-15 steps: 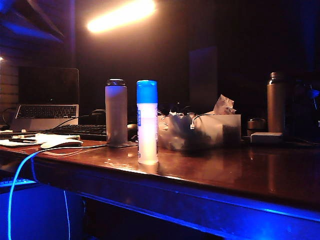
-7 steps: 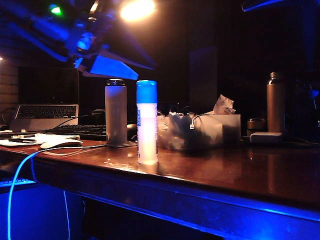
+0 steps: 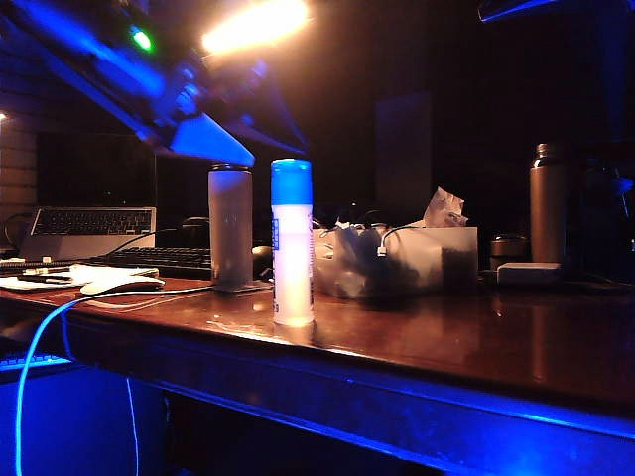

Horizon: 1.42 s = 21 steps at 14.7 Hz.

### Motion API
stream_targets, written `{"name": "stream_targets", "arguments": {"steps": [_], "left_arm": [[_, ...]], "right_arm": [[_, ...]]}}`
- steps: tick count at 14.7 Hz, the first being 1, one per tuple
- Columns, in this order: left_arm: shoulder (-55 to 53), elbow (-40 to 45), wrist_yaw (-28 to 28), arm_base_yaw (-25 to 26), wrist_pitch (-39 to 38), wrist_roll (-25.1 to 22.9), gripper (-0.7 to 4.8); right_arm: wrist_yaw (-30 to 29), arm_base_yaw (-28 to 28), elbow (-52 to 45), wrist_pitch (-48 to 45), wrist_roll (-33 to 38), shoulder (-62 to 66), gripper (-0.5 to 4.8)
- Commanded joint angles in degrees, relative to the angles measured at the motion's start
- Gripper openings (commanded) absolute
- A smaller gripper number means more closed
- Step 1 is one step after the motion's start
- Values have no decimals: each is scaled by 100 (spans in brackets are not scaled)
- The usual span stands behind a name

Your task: Pick up the liquid glue and place it into the translucent box.

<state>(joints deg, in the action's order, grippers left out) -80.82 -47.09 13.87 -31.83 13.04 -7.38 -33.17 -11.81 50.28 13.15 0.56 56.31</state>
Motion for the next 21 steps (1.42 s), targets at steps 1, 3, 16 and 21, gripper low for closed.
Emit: {"name": "stream_targets", "arguments": {"steps": [1,3,16,21], "left_arm": [[-393,-22,-13,-2,568,354,479],[-638,-66,-17,-2,776,358,479],[-1311,-352,-70,-4,1410,944,479],[-1344,-354,-57,-7,1403,960,425]], "right_arm": [[-44,-2,22,-61,-15,-15,-1],[-46,-2,22,-33,-15,-15,-1],[-146,-2,24,28,-17,-15,-1],[-149,-2,24,24,-17,-15,-1]]}}
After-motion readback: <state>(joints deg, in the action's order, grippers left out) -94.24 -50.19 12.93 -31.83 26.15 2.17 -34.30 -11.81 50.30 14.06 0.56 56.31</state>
